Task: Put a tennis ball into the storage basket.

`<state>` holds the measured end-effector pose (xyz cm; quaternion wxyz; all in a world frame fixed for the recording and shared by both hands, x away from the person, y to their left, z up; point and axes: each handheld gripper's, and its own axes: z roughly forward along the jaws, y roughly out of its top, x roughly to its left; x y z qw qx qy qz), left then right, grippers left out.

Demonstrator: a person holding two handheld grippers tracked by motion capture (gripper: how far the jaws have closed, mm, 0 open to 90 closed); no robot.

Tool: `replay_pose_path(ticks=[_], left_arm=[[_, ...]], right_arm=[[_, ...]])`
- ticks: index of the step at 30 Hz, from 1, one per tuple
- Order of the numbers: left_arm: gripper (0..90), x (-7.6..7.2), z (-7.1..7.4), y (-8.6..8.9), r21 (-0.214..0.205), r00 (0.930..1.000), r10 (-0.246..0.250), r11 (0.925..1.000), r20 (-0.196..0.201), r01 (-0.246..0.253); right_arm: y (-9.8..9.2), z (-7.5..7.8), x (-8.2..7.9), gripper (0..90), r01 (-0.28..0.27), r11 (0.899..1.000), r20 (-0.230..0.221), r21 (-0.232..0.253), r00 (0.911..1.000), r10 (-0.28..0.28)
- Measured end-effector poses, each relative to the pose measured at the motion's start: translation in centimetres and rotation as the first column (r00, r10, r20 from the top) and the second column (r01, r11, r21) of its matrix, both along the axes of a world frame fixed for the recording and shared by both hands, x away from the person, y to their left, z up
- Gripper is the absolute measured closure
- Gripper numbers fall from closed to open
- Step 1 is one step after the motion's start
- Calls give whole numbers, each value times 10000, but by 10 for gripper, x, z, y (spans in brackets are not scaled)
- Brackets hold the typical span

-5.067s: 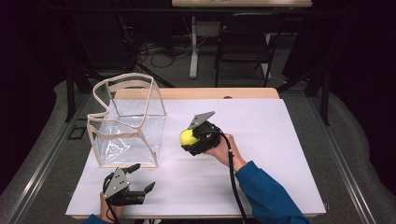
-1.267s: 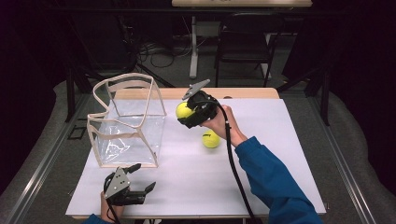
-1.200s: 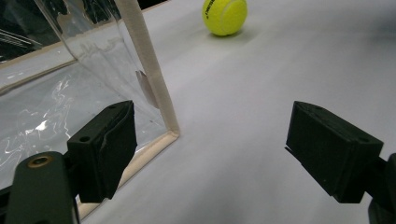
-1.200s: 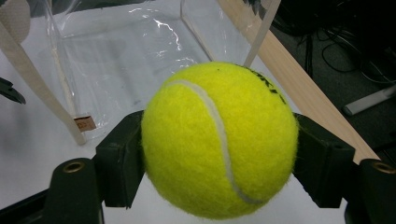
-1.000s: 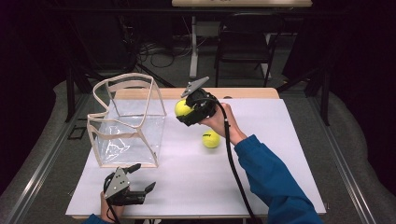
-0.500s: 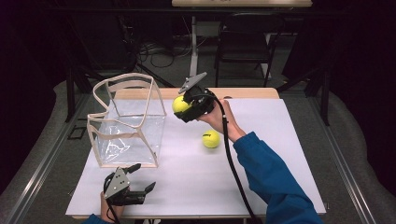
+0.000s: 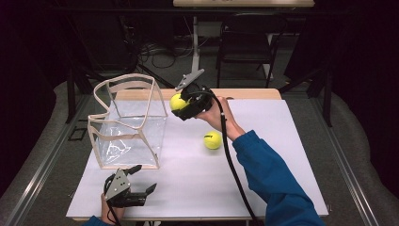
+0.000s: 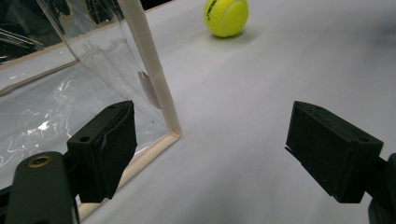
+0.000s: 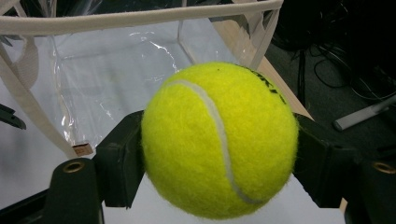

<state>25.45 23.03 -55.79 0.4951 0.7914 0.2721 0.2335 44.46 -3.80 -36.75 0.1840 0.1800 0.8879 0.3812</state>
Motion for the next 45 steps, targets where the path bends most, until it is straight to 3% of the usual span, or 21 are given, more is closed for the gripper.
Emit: replay_pose_path(ticks=[17, 45], left_arm=[[160, -1, 0, 1, -40, 10000, -1, 10000, -4, 1], [160, -1, 0, 1, -45, 10000, -17, 10000, -16, 17]], right_arm=[[9, 11, 1, 264, -64, 9999, 236, 78, 9997, 62], [17, 17, 5, 264, -88, 9997, 388, 210, 9992, 80]])
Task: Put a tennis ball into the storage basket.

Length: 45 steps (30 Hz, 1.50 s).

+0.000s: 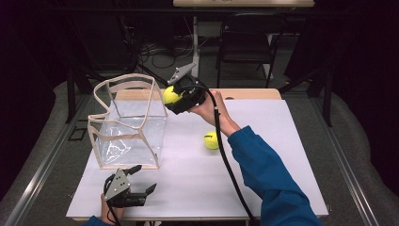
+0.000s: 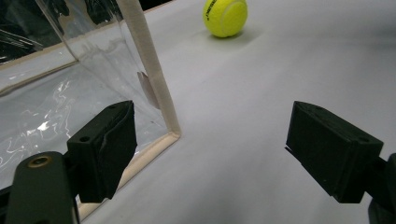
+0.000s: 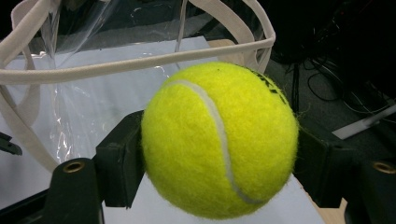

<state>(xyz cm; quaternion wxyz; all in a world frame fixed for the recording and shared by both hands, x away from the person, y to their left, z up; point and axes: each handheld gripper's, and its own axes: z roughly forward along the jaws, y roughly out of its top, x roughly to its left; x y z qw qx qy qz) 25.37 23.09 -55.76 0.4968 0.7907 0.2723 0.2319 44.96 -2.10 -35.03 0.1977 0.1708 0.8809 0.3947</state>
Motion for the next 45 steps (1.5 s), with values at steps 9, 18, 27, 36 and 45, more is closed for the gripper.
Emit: replay_pose_path(ticks=[9, 18, 27, 36, 45], left_arm=[[160, 0, 0, 0, 11, 10000, -17, 10000, 7, 17], [160, 0, 0, 0, -6, 10000, -22, 10000, 10, 22], [160, 0, 0, 0, -38, 10000, -3, 10000, -2, 3], [160, 0, 0, 0, -49, 10000, 11, 10000, -2, -11], [160, 0, 0, 1, -46, 10000, 10, 10000, 0, -10]], right_arm=[[2, 2, 1, 264, 22, 10000, 58, 34, 10000, -23], [6, 3, 2, 264, 43, 10000, 94, 50, 9999, -44], [11, 6, 0, 264, -43, 9999, 236, 136, 9997, 40], [14, 7, 1, 264, -17, 9999, 288, 154, 9996, 13], [15, 10, 0, 265, -11, 9996, 407, 274, 9992, 0]])
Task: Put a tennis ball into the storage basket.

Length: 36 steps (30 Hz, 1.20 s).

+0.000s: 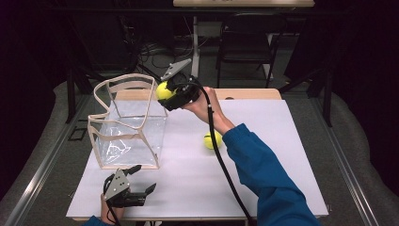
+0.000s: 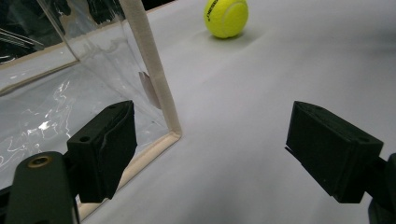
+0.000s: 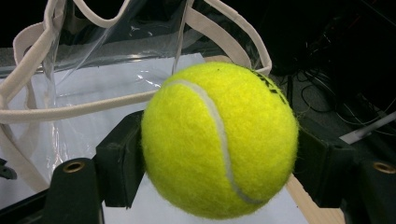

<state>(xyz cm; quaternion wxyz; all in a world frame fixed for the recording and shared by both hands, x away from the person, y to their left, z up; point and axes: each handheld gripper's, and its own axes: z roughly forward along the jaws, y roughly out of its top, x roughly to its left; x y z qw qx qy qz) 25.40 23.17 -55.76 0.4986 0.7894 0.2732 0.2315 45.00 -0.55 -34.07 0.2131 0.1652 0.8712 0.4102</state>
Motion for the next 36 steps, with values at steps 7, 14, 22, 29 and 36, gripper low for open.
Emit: replay_pose_path(ticks=[7, 14, 22, 29, 36], left_arm=[[160, 0, 0, 0, 4, 10000, -3, 10000, -6, 3], [160, 0, 0, 0, 7, 10000, -22, 10000, 1, 22], [160, 0, 0, 0, 10, 10000, -19, 10000, 10, 19], [160, 0, 0, 0, 2, 10000, -2, 10000, 3, 2], [160, 0, 0, 0, -7, 10000, -22, 10000, -5, 22]], right_arm=[[2, 1, 0, 264, 3, 10000, 66, 96, 10000, -3], [6, 4, -1, 264, -10, 9997, 130, 262, 9999, 6], [8, 5, -1, 264, -10, 9993, 218, 387, 9998, 1], [11, 6, 0, 264, 8, 9985, 257, 543, 9997, -22], [14, 6, 0, 264, 4, 9984, 263, 568, 9997, -19]])
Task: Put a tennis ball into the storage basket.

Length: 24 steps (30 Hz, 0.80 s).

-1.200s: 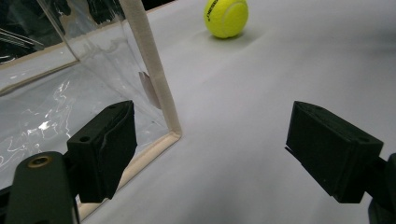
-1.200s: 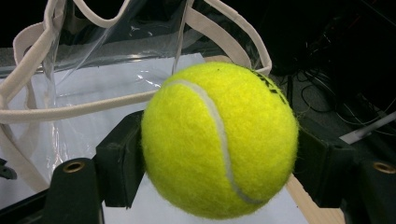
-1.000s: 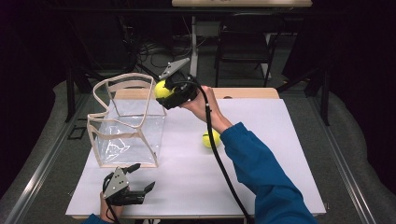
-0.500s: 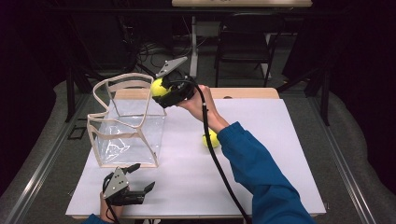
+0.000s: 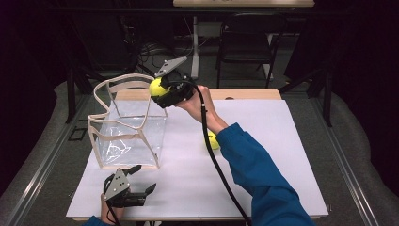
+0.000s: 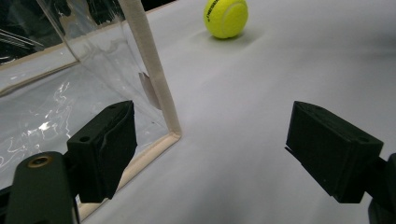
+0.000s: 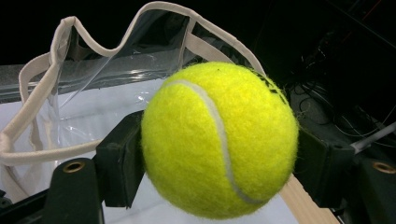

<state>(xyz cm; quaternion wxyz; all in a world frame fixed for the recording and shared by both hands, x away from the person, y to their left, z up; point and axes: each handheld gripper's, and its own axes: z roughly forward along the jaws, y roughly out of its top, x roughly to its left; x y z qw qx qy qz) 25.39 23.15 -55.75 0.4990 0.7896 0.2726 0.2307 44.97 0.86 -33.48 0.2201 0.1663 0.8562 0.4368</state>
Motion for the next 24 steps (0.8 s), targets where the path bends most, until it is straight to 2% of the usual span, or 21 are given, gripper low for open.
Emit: replay_pose_path(ticks=[15, 24], left_arm=[[160, 0, 0, 0, -6, 10000, 16, 10000, -1, -16], [160, 0, 0, 1, 18, 10000, 2, 10000, 27, -2]], right_arm=[[3, 3, 1, 265, 4, 9999, 120, 117, 9999, -6], [13, 5, -1, 264, -97, 9999, 210, 140, 9997, 94]])
